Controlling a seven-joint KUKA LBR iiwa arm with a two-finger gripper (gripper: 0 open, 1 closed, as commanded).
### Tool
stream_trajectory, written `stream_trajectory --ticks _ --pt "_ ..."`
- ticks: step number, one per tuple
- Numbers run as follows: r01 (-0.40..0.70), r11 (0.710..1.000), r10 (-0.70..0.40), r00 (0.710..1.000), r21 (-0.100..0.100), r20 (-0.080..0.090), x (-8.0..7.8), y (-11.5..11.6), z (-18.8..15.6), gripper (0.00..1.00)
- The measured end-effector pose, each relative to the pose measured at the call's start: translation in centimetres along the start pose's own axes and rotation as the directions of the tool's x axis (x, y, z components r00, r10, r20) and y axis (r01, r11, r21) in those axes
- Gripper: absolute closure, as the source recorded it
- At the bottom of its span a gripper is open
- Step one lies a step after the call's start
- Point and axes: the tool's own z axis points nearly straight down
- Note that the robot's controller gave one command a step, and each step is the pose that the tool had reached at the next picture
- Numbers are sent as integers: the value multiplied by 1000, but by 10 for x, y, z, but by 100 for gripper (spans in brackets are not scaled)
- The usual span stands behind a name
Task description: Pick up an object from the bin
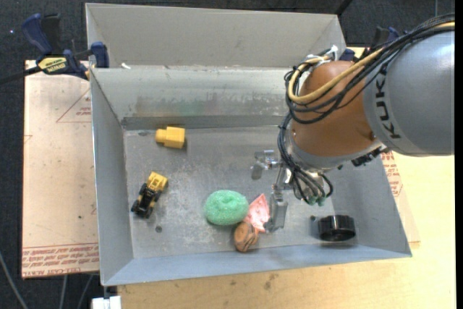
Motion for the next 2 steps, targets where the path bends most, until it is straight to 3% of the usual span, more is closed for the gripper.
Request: stream_trajectory --ticks 1,2 --pt "-1 1000 1 1000 0 8 -2 0 -4 0" --pt "22 1000 -22 1000 0 15 11 37 49 0"
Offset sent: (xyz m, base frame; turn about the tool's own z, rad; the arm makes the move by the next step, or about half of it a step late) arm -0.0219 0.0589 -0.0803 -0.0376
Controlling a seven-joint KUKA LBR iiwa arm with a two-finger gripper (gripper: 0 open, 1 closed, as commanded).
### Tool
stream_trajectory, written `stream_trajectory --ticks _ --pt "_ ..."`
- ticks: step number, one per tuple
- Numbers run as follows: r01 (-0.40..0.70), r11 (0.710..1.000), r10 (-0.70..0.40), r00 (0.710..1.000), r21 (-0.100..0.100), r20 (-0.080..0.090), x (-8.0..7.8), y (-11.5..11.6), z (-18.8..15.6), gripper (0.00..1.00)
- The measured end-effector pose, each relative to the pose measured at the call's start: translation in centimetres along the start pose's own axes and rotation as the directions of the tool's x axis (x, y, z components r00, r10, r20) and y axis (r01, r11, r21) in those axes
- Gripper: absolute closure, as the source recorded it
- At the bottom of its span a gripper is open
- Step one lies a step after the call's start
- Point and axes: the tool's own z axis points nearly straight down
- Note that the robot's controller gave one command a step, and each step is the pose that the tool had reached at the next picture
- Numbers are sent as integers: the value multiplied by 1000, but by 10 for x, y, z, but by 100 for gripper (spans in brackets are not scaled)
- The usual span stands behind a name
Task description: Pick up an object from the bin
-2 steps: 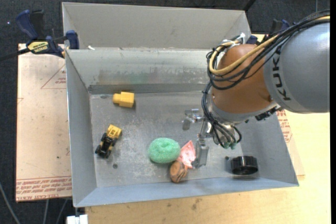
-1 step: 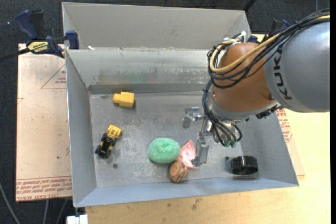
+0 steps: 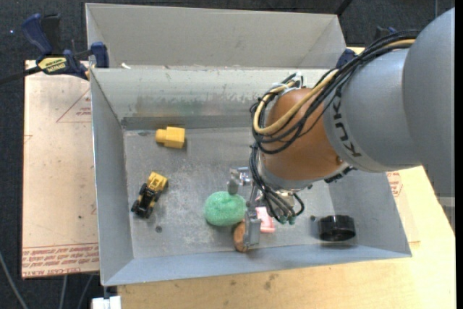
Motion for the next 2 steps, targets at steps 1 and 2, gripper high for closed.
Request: stream_trajectory --ticks 1,2 --pt "67 998 -67 998 -1 -5 -3 16 24 100" --pt "86 996 -86 996 -1 -5 -6 14 12 100"
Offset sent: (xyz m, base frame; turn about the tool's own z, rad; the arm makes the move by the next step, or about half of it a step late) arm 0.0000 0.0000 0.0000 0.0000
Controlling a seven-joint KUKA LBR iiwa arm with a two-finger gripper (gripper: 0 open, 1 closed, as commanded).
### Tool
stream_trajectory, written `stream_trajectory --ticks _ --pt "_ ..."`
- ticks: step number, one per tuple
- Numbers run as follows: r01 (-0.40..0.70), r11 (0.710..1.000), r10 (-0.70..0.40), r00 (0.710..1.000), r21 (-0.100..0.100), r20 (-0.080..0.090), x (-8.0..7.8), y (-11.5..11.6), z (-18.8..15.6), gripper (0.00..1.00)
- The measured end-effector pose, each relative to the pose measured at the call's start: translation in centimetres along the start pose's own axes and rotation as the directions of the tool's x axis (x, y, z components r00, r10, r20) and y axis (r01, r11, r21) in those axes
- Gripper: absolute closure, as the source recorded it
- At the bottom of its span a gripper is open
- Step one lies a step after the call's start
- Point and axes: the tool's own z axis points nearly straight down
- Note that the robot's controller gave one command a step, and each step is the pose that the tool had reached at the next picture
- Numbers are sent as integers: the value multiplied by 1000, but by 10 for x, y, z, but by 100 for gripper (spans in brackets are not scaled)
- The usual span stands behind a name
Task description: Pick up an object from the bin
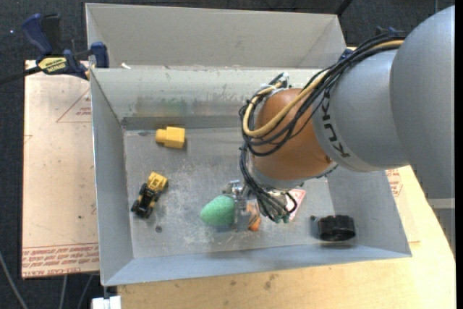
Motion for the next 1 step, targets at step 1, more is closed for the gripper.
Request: stream_trajectory --ticks 1 --pt "12 1000 -12 1000 0 2 -5 1 -152 100"
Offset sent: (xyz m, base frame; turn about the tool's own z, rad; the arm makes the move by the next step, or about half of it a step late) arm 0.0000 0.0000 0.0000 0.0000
